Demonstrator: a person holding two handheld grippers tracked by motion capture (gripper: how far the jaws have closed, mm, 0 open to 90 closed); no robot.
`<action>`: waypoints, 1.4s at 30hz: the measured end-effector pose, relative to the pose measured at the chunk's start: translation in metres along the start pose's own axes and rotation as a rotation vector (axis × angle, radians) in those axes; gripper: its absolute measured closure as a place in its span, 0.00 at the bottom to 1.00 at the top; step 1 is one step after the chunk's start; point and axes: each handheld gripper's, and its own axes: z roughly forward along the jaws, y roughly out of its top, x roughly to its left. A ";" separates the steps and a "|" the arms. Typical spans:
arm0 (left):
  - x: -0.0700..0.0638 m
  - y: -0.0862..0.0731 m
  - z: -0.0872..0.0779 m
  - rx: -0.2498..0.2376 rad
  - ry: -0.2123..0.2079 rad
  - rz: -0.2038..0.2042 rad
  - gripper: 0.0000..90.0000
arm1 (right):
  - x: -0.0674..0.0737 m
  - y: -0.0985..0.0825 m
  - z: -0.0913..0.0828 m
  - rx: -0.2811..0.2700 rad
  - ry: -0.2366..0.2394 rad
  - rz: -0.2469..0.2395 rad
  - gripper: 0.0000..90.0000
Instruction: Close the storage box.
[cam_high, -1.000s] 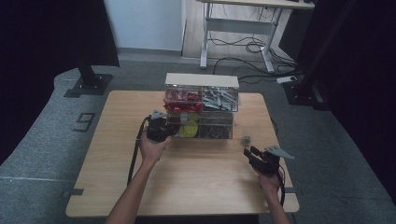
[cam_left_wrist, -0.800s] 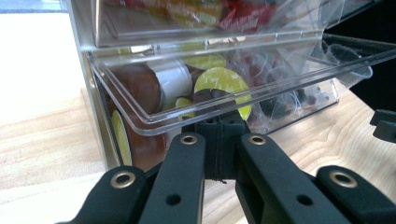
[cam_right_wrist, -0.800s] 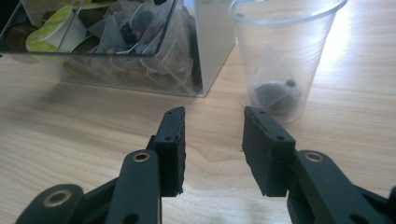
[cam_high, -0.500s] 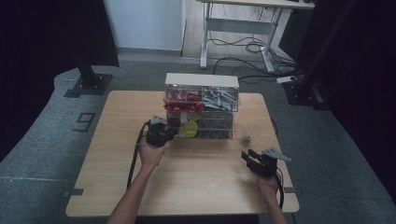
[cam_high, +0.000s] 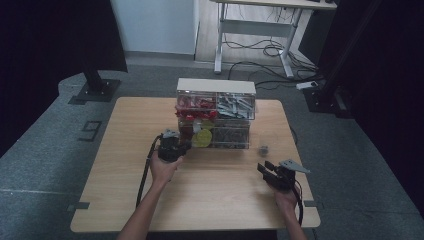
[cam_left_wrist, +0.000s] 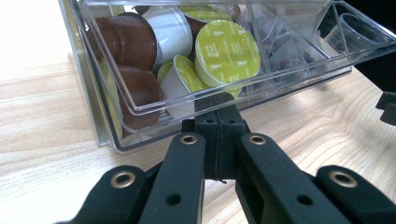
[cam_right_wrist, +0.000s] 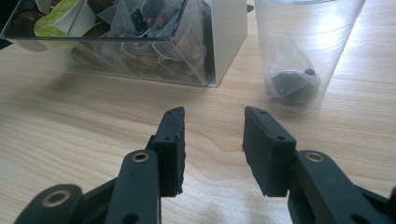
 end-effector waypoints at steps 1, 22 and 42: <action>0.000 0.000 0.000 0.000 0.000 0.000 1.00 | 0.000 0.000 0.000 0.000 0.000 0.000 0.65; -0.001 -0.016 0.008 0.035 -0.008 0.006 1.00 | 0.000 -0.002 0.000 0.004 -0.003 -0.002 0.65; -0.001 -0.020 0.008 0.033 -0.007 0.008 1.00 | 0.000 -0.003 0.001 0.006 -0.002 -0.005 0.65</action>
